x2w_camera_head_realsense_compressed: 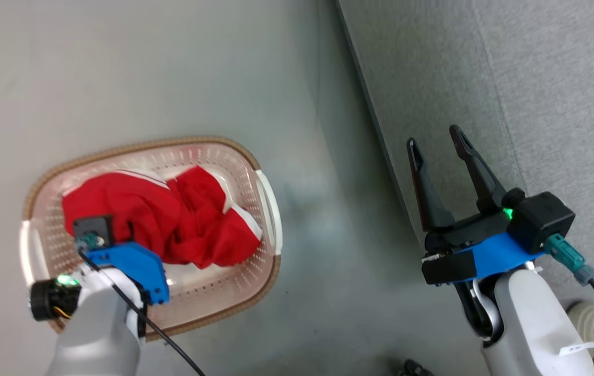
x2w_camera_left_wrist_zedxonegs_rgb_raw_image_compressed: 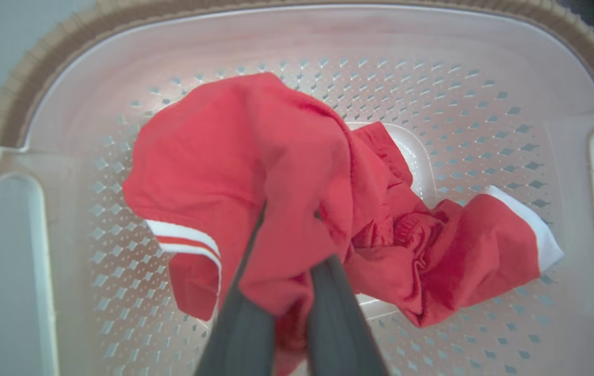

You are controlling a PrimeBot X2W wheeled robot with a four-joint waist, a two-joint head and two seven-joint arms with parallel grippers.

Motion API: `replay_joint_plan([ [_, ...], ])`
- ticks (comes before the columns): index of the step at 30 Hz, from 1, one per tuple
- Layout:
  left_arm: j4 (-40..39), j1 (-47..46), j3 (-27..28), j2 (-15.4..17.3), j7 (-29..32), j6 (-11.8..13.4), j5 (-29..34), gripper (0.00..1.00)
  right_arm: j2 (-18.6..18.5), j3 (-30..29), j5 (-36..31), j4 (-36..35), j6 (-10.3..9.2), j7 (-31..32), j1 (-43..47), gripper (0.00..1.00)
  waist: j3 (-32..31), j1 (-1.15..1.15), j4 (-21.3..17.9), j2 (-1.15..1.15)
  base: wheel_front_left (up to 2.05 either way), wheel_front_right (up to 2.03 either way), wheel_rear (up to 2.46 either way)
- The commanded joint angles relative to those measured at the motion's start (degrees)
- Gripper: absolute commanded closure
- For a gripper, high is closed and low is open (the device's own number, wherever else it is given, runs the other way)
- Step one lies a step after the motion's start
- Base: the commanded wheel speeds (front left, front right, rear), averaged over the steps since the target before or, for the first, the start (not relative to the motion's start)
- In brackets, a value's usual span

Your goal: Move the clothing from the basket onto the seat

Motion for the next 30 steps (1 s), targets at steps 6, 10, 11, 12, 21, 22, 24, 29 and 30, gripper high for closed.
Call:
replay_joint_plan([
  [6, 0.81, 3.82, -2.57, -2.69, -1.71, -3.81, -0.04, 1.0, -0.17, -1.77, -3.07, 3.11, 0.02, -0.22, 3.97, 0.0, -12.45, 0.0, 4.34, 0.0, 0.0, 0.0, 0.0],
  [10, 0.58, 5.51, -5.54, -3.77, -2.24, -5.69, 0.4, 1.0, -0.18, -2.62, -4.88, 5.22, 0.02, -0.02, 7.28, 0.0, -20.38, 0.0, 7.15, 0.0, 0.0, 0.0, 0.0],
  [11, -0.03, 6.4, -6.66, -3.85, -2.33, -6.38, -0.49, 1.0, -0.17, -2.73, -5.22, 5.5, 0.02, 0.25, 8.11, 0.0, -22.22, 0.0, 7.77, 0.0, 0.0, 0.0, 0.0],
  [12, -1.12, 7.43, -8.27, -3.89, -2.38, -7.07, -1.54, 1.0, -0.15, -2.83, -5.51, 5.72, 0.02, 0.65, 9.0, 0.0, -23.99, 0.0, 8.36, 0.0, 0.0, 0.0, 0.0],
  [21, -14.66, 12.37, -27.21, -3.88, -1.65, -8.63, -12.13, 1.0, -0.15, -4.2, -6.36, 3.61, 0.02, 4.26, 16.02, 0.0, -35.27, 0.0, 13.44, 0.0, 0.0, 0.0, 0.0],
  [22, -15.97, 12.18, -29.09, -3.89, -1.76, -8.63, -12.84, 1.0, -0.16, -4.29, -6.32, 3.18, 0.02, 4.69, 16.74, 0.0, -36.23, 0.0, 13.99, 0.0, 0.0, 0.0, 0.0],
  [24, -18.38, 11.35, -32.55, -3.87, -1.93, -8.6, -14.17, 1.0, -0.16, -4.61, -6.36, 2.5, 0.02, 5.38, 18.12, 0.0, -37.98, 0.0, 15.05, 0.0, 0.0, 0.0, 0.0],
  [29, -23.18, 8.65, -38.6, -3.84, -2.13, -8.19, -17.3, 1.0, -0.16, -4.42, -5.92, 0.61, 0.02, 6.87, 20.5, 0.0, -40.52, 0.0, 16.74, 0.0, 0.0, 0.0, 0.0],
  [30, -24.01, 7.95, -39.51, -3.84, -2.16, -8.05, -18.06, 1.0, -0.15, -4.37, -5.82, 0.29, 0.03, 7.17, 20.74, 0.0, -40.77, 0.0, 16.99, 0.0, 0.0, 0.0, 0.0],
])
